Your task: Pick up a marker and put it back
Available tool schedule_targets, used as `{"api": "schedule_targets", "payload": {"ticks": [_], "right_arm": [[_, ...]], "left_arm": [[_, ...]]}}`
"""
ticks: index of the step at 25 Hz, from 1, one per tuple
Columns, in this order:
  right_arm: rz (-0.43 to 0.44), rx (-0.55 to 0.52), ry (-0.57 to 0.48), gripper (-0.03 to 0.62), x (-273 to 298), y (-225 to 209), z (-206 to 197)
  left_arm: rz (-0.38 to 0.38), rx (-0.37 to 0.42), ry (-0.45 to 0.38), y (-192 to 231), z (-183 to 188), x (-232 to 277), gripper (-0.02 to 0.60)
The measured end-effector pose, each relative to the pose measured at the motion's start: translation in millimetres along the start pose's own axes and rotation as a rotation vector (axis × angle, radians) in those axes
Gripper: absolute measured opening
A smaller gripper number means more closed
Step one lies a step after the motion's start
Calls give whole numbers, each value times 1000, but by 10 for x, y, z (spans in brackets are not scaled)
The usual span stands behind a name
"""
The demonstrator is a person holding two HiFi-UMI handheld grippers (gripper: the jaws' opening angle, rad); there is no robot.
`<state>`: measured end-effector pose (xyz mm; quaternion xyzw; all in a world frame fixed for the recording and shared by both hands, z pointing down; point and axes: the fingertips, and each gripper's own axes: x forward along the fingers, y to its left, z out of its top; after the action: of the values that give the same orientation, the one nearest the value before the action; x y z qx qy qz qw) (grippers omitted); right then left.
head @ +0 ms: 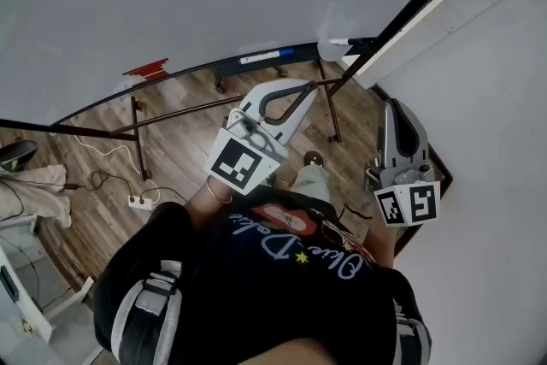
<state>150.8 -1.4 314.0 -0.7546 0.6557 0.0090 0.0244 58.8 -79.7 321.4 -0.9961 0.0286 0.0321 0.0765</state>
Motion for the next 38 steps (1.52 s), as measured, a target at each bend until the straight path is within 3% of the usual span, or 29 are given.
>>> {"api": "schedule_targets", "payload": {"ticks": [9, 23, 38], "right_arm": [[157, 17, 23, 6, 465, -323, -106], [328, 5, 112, 102, 1011, -571, -581], [400, -43, 206, 141, 1367, -611, -1021]], "left_arm": [[163, 1, 27, 209, -24, 273, 3], [380, 9, 103, 350, -146, 356, 3], [544, 5, 159, 385, -200, 213, 3]]}}
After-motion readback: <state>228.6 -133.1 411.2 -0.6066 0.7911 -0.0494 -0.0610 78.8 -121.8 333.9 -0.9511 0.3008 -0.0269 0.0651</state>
